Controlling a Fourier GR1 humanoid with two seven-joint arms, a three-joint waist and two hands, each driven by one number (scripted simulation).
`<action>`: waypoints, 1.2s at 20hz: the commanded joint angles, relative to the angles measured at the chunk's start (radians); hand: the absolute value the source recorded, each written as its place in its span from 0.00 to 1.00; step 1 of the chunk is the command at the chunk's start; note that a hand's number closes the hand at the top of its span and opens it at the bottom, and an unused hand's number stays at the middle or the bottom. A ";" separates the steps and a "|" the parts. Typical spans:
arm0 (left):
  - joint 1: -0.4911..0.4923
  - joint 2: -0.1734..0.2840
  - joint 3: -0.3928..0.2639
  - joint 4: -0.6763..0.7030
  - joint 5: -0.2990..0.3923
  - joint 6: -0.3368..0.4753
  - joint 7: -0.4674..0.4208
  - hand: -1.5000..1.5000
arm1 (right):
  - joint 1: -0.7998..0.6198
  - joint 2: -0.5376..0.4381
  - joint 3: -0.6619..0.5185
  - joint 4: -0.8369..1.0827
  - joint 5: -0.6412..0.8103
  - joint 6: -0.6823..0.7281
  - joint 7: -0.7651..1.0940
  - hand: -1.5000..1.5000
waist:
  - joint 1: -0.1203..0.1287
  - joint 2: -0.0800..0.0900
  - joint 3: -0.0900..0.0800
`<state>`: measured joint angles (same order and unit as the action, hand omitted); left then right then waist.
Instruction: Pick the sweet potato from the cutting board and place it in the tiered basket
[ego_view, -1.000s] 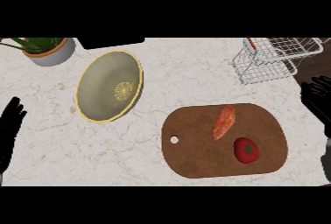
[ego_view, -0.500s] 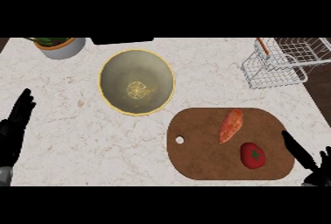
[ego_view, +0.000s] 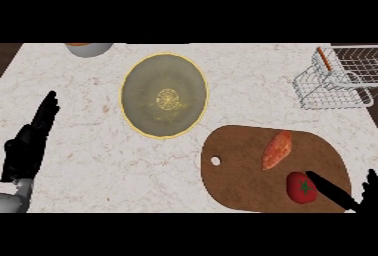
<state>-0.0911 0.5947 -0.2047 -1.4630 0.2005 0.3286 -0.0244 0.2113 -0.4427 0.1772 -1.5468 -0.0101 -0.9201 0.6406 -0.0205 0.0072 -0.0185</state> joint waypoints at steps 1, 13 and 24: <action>-0.044 -0.024 -0.031 -0.003 -0.036 0.027 0.035 0.50 | -0.030 -0.117 0.039 -0.071 0.060 0.000 0.283 0.00 | 0.024 0.003 0.003; -0.117 -0.061 -0.055 0.017 -0.061 0.020 0.087 0.50 | -0.232 -0.246 0.064 -0.139 0.088 0.184 0.844 0.00 | 0.043 -0.002 0.010; -0.120 -0.074 -0.046 0.038 -0.077 0.014 0.077 0.50 | -0.297 -0.226 0.159 -0.061 0.049 0.175 0.848 0.00 | 0.039 -0.004 0.010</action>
<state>-0.1871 0.5271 -0.2509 -1.4233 0.1319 0.3398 0.0363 -0.0364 -0.6738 0.3063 -1.6270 0.0335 -0.7342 1.2655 0.0209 0.0037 -0.0089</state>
